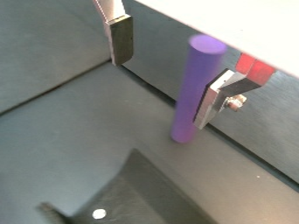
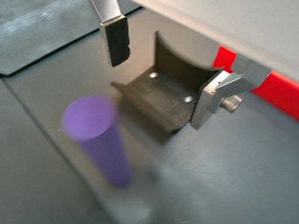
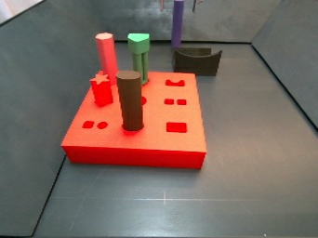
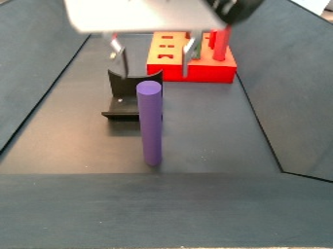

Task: Pick up the round object. Move up. Move to above the board. Insert the round object.
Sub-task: Pick up the round object.

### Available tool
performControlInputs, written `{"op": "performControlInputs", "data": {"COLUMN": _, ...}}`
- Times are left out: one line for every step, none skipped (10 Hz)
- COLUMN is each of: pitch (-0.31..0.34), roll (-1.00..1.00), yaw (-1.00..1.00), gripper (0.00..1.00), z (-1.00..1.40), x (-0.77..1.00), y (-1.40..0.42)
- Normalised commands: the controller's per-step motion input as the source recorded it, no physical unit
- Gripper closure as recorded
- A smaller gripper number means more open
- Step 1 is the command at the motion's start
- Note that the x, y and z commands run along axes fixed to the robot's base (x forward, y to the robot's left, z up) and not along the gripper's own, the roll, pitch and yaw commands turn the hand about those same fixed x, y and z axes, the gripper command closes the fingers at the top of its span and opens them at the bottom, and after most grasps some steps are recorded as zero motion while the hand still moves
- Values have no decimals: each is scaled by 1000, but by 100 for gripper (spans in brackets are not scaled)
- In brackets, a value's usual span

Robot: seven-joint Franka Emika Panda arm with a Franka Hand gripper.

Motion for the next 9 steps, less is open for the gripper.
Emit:
{"op": "performControlInputs", "data": {"pitch": 0, "roll": -224, "yaw": -106, "gripper": 0, "z": -369, "x": 283, "y": 677}}
{"op": "performControlInputs", "data": {"pitch": 0, "roll": -224, "yaw": -134, "gripper": 0, "z": -303, "x": 211, "y": 649}}
{"op": "performControlInputs", "data": {"pitch": 0, "roll": -184, "yaw": -154, "gripper": 0, "z": -269, "x": 74, "y": 629}}
{"op": "performControlInputs", "data": {"pitch": 0, "roll": -149, "yaw": -151, "gripper": 0, "z": -203, "x": 0, "y": 554}}
{"op": "performControlInputs", "data": {"pitch": -6, "roll": -147, "yaw": -151, "gripper": 0, "z": -106, "x": -86, "y": 414}}
{"op": "performControlInputs", "data": {"pitch": -41, "roll": -181, "yaw": -171, "gripper": 0, "z": -46, "x": -189, "y": 360}}
{"op": "performControlInputs", "data": {"pitch": -16, "roll": -159, "yaw": -103, "gripper": 0, "z": -20, "x": 0, "y": 206}}
{"op": "performControlInputs", "data": {"pitch": 0, "roll": -177, "yaw": -94, "gripper": 0, "z": -63, "x": 157, "y": 0}}
{"op": "performControlInputs", "data": {"pitch": 0, "roll": -21, "yaw": -71, "gripper": 0, "z": -49, "x": 157, "y": -3}}
